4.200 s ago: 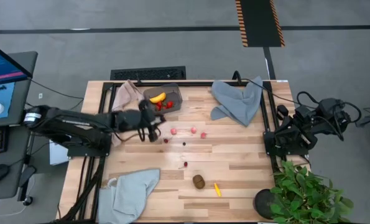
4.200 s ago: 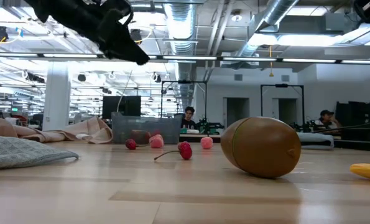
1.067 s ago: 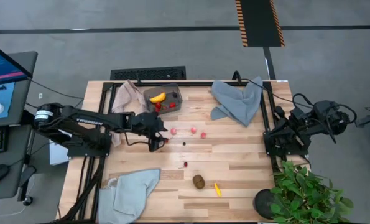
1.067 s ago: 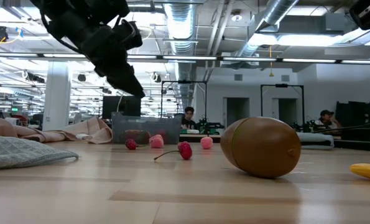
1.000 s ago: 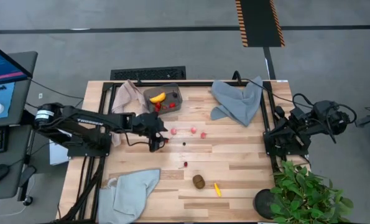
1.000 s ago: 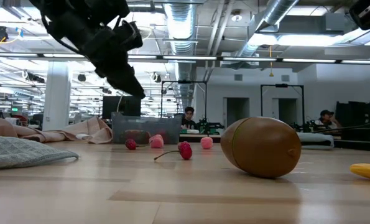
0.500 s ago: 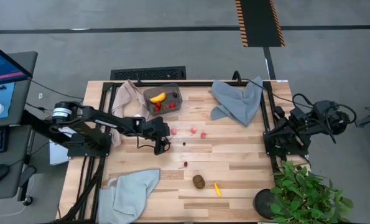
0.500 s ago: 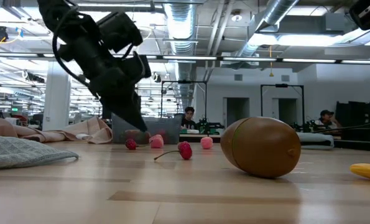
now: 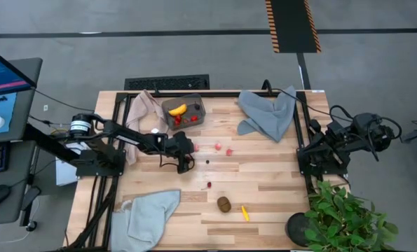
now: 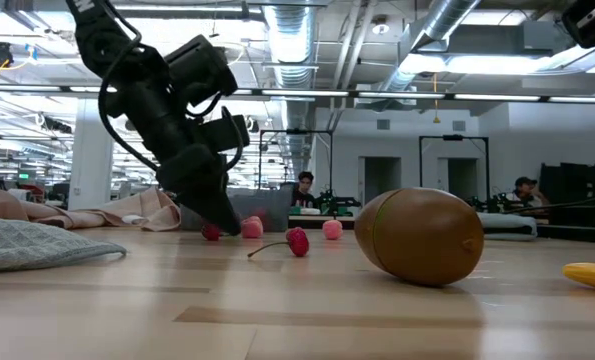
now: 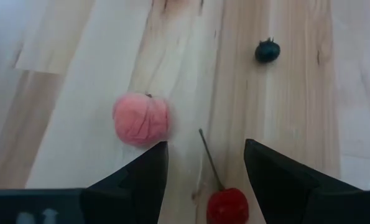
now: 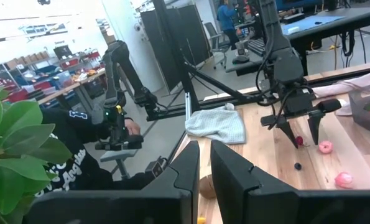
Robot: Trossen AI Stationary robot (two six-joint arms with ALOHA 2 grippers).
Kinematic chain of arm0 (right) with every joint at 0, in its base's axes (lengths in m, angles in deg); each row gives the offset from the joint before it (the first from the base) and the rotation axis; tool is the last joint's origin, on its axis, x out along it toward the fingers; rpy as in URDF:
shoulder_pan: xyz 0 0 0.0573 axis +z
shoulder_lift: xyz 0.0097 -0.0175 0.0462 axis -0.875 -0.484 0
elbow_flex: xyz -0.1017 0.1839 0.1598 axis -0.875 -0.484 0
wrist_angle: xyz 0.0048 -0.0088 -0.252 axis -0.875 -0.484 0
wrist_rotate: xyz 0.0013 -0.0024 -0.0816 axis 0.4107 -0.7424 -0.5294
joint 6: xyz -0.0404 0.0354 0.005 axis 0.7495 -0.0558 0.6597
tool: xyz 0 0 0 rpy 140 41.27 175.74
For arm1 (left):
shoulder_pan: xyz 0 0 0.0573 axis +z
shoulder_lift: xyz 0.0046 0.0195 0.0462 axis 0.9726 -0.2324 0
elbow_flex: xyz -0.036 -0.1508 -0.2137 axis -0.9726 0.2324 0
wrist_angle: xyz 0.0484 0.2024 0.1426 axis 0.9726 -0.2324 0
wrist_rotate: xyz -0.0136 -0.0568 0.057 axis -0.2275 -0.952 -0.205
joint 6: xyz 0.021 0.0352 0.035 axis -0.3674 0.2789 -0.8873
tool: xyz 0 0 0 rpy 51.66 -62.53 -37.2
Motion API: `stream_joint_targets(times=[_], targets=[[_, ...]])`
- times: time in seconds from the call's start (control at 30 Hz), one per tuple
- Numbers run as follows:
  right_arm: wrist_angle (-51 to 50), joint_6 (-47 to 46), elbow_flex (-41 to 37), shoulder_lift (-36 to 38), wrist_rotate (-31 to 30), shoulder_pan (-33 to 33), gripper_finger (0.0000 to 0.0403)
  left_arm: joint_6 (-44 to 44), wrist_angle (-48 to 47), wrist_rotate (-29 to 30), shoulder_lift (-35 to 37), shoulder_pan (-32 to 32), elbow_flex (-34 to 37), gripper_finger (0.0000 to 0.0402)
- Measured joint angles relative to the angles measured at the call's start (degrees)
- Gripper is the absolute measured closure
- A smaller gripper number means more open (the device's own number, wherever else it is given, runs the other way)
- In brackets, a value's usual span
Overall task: Pick and placing Produce into tupperware
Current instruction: Put the red cherry into the black bin
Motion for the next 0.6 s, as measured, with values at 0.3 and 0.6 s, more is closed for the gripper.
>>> stream_joint_targets(times=[0.3,0.6], targets=[[-0.02,0.12,0.0,-0.01,0.0,0.01,0.0339,0.08,-0.15,-6.32,-0.17,2.28,0.0,0.0266],[-0.02,0.1,0.0,-0.02,0.02,0.02,0.0339,-1.14,0.57,-9.01,-0.17,4.25,0.0,0.0394]])
